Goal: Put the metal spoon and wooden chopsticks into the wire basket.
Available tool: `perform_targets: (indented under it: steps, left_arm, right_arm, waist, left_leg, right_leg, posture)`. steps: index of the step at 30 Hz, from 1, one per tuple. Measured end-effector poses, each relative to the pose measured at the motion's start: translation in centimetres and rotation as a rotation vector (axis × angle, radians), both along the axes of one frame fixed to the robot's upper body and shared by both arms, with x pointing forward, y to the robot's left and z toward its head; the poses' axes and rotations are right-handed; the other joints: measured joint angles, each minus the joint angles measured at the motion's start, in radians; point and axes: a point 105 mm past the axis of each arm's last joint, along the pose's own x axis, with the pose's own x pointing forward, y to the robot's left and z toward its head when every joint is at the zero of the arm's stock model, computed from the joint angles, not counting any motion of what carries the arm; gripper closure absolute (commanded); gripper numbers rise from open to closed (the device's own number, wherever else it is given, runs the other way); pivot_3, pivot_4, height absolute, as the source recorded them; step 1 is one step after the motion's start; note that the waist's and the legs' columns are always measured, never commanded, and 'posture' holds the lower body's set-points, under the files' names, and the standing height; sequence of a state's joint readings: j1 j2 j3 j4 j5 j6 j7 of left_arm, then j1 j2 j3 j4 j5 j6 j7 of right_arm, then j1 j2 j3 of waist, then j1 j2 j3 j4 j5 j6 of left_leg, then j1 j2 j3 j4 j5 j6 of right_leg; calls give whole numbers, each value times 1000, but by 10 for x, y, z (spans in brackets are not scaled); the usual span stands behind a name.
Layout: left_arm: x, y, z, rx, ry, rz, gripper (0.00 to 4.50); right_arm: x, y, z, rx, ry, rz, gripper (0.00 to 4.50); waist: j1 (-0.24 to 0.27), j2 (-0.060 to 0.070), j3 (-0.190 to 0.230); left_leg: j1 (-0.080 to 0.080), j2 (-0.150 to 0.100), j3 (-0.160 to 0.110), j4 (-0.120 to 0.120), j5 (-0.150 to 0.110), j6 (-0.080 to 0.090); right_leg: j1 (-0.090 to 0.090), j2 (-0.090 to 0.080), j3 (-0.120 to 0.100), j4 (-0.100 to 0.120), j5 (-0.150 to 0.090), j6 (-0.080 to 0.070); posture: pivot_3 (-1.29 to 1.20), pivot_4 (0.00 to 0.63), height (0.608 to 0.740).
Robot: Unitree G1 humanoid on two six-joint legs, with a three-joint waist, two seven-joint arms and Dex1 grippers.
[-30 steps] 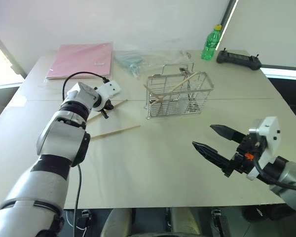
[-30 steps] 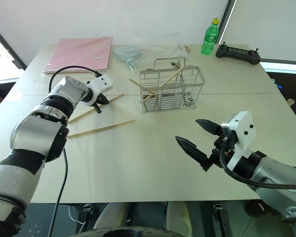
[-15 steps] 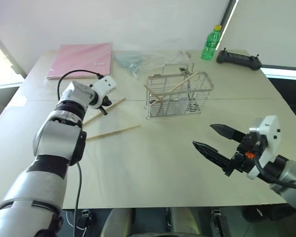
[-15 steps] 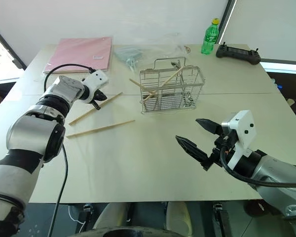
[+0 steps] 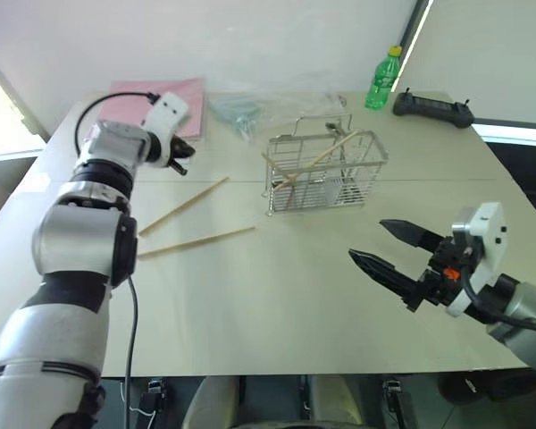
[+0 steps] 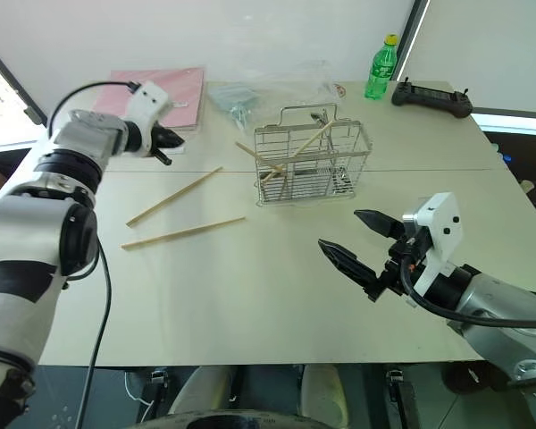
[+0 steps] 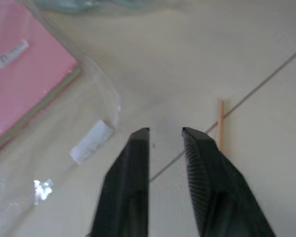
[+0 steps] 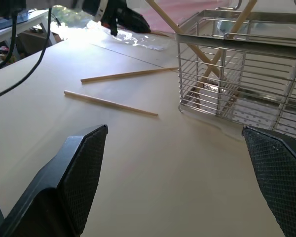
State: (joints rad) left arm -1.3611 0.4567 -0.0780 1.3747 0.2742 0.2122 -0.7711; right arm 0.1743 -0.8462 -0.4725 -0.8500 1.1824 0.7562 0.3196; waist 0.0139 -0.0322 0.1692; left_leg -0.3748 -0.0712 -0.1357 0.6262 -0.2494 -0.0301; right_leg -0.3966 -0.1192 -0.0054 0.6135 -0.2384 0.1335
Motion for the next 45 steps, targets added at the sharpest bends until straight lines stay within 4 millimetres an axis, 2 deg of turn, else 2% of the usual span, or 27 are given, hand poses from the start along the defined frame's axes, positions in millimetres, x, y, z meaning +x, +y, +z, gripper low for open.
perform_targets:
  steps: [1, 2, 11, 22, 25, 37, 40, 41, 44, 45]
  left_arm:
    - [0, -2, -7, 18, 12, 1, 1640]
    - [-1, -4, -11, 26, 21, 3, 1259]
    - [1, -15, -25, 100, 25, 13, 1259]
    - [-3, -11, -38, 239, 74, -17, 1259]
    - [-6, -9, -47, 270, 106, -30, 1259]
    - [-8, -8, -50, 307, 120, -50, 1259]
    - [-8, -9, -50, 304, 122, -53, 2110]
    - [-8, -10, -51, 303, 125, -55, 2524]
    - [-9, -9, -54, 302, 133, -50, 4171]
    - [-9, -9, -55, 301, 134, -47, 4485]
  right_arm:
    - [0, 0, 0, 0, -1, -1, 0]
    - [0, 0, 0, 1, -1, -2, 0]
    - [-5, -2, -9, -2, 42, -32, 0]
    - [-10, -3, -10, -7, 44, -57, 0]
    - [-14, -1, -13, -13, 58, -37, 0]
    - [-18, 0, -14, -16, 68, -17, 0]
    - [-21, 0, -18, -22, 87, 2, 0]
    - [-22, 1, -18, -26, 91, 8, 0]
    - [-25, 4, -19, -37, 95, 33, 0]
    - [-26, 5, -19, -40, 96, 38, 0]
  waist:
    - [0, 0, 0]
    - [-1, 0, 0]
    - [-2, 0, 0]
    - [-1, -1, 0]
    - [-1, 0, 0]
    - [-1, 0, -1]
    - [-1, 0, -1]
    - [-1, 0, -1]
    - [-2, 0, -1]
    - [-2, 0, -1]
  left_leg:
    - [0, 0, 0, 0, 0, 0]
    - [-1, 0, 0, 0, 0, 0]
    - [0, 0, 0, 1, -1, 1]
    - [0, 0, 0, 1, -1, 1]
    - [0, 0, 0, 1, -1, 1]
    - [2, 1, 0, 2, -1, 1]
    - [2, 0, 0, 2, -1, 1]
    - [2, 1, 0, 2, -1, 1]
    - [1, 1, 0, 2, -1, 1]
    - [1, 1, 0, 2, -1, 1]
  right_leg:
    - [0, 0, 0, 0, 0, 0]
    - [0, 0, 0, -1, 1, 0]
    - [0, 0, 0, -1, 0, 1]
    - [0, 0, 0, -1, 1, 1]
    - [0, 0, 0, -1, 0, 1]
    - [3, 0, 0, -1, 0, 1]
    - [3, 0, 0, -1, 0, 1]
    - [3, 0, 0, -1, 0, 1]
    - [2, 0, 0, -1, 0, 1]
    - [2, 0, 0, -1, 0, 1]
  posture:
    - [0, 150, 709]
    - [0, 150, 709]
    - [0, 150, 709]
    - [0, 150, 709]
    - [0, 150, 709]
    - [0, 150, 709]
    - [0, 150, 709]
    - [0, 150, 709]
    - [0, 150, 709]
    - [0, 150, 709]
